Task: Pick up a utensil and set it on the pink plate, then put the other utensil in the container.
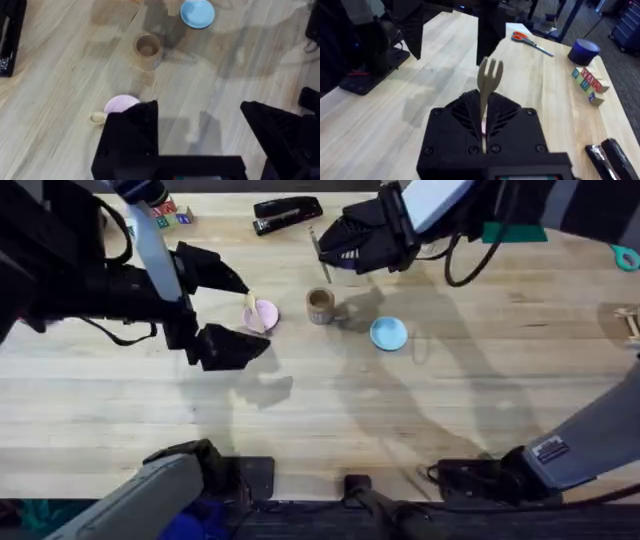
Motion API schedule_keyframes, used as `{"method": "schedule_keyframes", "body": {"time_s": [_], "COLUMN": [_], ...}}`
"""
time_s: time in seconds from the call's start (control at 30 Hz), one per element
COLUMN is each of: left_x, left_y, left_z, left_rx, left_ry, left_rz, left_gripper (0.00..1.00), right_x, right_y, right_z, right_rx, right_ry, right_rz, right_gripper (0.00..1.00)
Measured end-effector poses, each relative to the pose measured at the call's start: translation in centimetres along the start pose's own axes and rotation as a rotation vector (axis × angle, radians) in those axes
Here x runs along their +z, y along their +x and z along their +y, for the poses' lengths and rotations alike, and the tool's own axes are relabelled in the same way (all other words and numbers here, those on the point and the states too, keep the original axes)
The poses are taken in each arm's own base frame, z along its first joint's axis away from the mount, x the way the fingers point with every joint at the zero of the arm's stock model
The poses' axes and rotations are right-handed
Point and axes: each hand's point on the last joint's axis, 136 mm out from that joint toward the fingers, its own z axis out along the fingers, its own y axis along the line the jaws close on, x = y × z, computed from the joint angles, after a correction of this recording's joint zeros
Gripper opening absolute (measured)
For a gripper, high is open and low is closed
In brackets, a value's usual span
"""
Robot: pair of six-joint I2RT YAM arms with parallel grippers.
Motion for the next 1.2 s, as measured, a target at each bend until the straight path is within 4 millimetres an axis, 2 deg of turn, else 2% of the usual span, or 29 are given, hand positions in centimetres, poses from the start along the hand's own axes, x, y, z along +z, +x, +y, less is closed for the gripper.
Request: {"method": "schedule_keyframes", "body": {"time_s": [0.37,1.0,1.2], "left_x": [0.0,0.0,0.0], "left_y": [0.0,0.0,0.0], "left_z": [0.0,0.0,0.0], "left_rx": [0.000,0.000,0.000], "left_ry": [0.000,0.000,0.000], "left_rz": [0.000,0.000,0.000], "left_gripper": [0.996,0.995,0.995], "right_x": [0.5,0.6,0.9], "right_y": [-0.1,-0.5,1.1], "right_z": [0.1,-1.2,-2.0], "right_rx": [-0.010,-0.029,0.021], "right_ry": [-0.011,0.000,-0.002], "right_rz": [-0.004,-0.009,-0.017], "right_gripper": [0.033,0.033,0.033]}}
